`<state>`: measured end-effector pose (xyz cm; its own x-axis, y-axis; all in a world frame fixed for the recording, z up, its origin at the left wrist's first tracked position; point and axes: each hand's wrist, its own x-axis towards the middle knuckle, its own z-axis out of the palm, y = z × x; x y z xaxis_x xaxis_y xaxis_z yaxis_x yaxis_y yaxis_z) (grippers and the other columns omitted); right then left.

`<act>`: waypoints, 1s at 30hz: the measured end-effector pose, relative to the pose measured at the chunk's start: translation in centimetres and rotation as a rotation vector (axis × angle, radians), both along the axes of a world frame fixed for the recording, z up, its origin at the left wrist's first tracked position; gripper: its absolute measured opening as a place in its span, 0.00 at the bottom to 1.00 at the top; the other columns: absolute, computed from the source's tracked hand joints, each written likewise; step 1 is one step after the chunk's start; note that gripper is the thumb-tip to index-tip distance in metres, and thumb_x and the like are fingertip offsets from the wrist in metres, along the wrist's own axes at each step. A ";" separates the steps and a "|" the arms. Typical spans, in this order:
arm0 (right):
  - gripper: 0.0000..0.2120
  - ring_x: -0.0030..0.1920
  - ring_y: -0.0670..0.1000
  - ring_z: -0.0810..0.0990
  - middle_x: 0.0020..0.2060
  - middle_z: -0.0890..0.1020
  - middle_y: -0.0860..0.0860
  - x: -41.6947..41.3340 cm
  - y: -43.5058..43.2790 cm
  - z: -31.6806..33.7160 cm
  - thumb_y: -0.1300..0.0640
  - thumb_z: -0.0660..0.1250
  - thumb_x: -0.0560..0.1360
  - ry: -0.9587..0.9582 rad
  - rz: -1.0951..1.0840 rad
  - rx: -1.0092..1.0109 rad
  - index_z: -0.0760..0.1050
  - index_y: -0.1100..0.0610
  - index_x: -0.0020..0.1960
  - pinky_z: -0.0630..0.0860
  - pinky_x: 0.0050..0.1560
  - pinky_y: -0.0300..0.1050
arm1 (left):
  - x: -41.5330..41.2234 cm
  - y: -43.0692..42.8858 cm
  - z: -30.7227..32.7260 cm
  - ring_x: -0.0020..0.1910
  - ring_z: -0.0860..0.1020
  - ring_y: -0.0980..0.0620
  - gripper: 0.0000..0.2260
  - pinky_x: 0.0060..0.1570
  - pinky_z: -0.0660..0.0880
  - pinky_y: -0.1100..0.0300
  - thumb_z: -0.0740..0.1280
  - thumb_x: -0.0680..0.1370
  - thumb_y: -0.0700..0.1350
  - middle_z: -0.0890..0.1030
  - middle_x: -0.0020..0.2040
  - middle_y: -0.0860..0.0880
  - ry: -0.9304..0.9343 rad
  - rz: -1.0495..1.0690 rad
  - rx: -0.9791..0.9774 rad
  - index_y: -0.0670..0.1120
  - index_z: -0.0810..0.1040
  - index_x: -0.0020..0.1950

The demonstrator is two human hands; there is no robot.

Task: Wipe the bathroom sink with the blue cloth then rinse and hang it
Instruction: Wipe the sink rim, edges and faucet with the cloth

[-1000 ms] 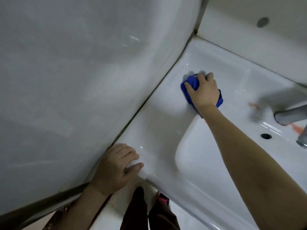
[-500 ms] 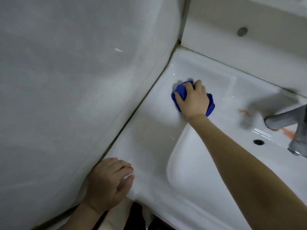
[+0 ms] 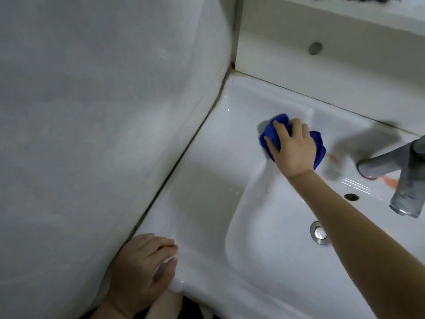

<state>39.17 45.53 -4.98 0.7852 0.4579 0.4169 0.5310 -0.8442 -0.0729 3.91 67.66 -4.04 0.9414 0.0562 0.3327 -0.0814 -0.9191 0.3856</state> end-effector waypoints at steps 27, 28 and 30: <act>0.19 0.52 0.54 0.75 0.52 0.75 0.50 -11.8 10.7 1.3 0.40 0.68 0.74 0.492 0.057 0.236 0.78 0.50 0.60 0.75 0.44 0.48 | -0.1 0.3 -0.2 0.36 0.76 0.46 0.13 0.40 0.74 0.52 0.64 0.76 0.48 0.80 0.36 0.47 -0.004 -0.023 -0.057 0.43 0.83 0.39; 0.20 0.51 0.54 0.75 0.52 0.76 0.50 -13.8 10.1 1.4 0.40 0.69 0.74 0.470 0.124 0.207 0.78 0.50 0.61 0.76 0.42 0.48 | -0.1 0.3 0.0 0.36 0.76 0.46 0.12 0.40 0.74 0.52 0.64 0.76 0.48 0.81 0.37 0.47 -0.001 -0.028 -0.061 0.43 0.83 0.40; 0.21 0.48 0.55 0.76 0.52 0.78 0.52 -18.7 8.1 1.1 0.41 0.70 0.73 0.419 0.421 0.128 0.78 0.52 0.60 0.76 0.39 0.49 | -0.1 0.4 0.2 0.36 0.76 0.46 0.12 0.40 0.74 0.52 0.64 0.76 0.48 0.81 0.37 0.47 0.017 -0.030 -0.061 0.43 0.83 0.40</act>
<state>20.43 53.59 -3.92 0.6567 0.7315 0.1834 0.7214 -0.5386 -0.4353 3.77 68.02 -3.80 0.9486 0.0478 0.3130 -0.1011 -0.8911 0.4424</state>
